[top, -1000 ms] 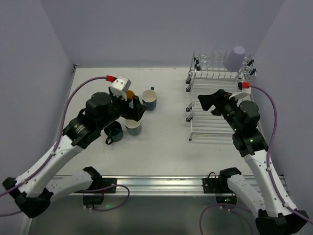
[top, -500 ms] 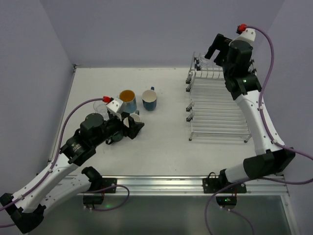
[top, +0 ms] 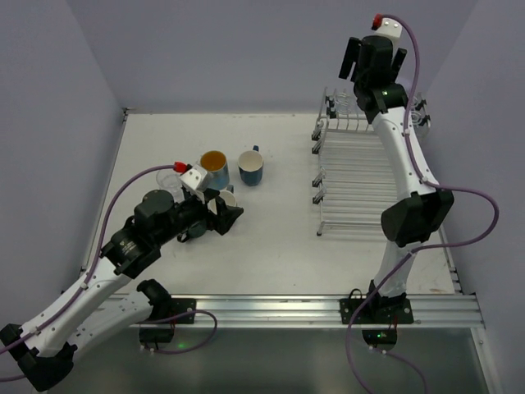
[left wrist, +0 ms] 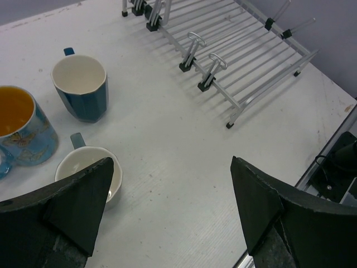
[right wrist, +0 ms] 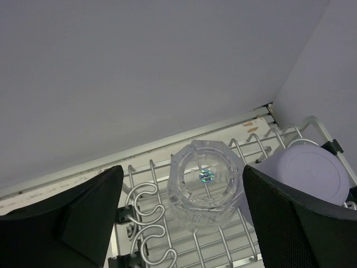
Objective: Unload the cups from the dish rack
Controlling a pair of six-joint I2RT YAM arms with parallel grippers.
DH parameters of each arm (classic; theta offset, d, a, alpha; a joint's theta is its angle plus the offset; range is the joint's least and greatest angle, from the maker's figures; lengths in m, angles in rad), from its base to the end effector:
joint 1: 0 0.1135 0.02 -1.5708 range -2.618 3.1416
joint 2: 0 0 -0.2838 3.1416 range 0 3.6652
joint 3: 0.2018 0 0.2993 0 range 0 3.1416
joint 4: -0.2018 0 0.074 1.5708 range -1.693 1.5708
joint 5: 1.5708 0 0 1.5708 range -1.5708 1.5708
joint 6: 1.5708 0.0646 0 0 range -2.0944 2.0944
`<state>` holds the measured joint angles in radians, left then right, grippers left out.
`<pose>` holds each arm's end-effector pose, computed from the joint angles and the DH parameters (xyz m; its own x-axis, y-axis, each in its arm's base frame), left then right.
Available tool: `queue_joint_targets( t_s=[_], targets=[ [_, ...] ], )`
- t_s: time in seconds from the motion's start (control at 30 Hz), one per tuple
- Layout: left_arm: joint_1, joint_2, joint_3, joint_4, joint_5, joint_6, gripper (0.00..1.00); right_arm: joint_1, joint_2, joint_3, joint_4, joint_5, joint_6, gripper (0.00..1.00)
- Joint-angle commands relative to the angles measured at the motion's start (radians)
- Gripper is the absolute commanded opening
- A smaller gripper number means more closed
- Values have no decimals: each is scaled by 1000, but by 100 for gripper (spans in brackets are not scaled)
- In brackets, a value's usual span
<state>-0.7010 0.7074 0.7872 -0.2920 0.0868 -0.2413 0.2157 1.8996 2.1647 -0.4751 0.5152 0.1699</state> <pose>0.1699 -0.1507 0.3520 -0.3253 -0.0370 -0.9449 0.6484 0.7186 -0.2513 0.5013 0.0773 0.4897 -0.1526 0.1172 -0.9813 0.3148 0.9470 0.0641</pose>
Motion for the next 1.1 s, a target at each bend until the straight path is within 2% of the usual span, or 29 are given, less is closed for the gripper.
queue_joint_targets(
  t_s=[0.0, 0.2, 0.4, 0.83, 1.07],
  targets=[
    [1, 1, 1, 51, 22, 28, 90, -7, 30, 60, -27, 69, -59, 89],
    [3, 15, 1, 51, 18, 30, 90, -7, 70, 53, -26, 108, -76, 94],
    [1, 23, -2, 48, 1, 33, 90, -10, 98, 40, -16, 128, -87, 95],
    [6, 52, 0, 47, -16, 36, 90, -27, 118, 4, 13, 105, -73, 94],
    [8, 60, 1, 48, -21, 37, 90, -36, 124, -22, 29, 72, -49, 88]
  ],
)
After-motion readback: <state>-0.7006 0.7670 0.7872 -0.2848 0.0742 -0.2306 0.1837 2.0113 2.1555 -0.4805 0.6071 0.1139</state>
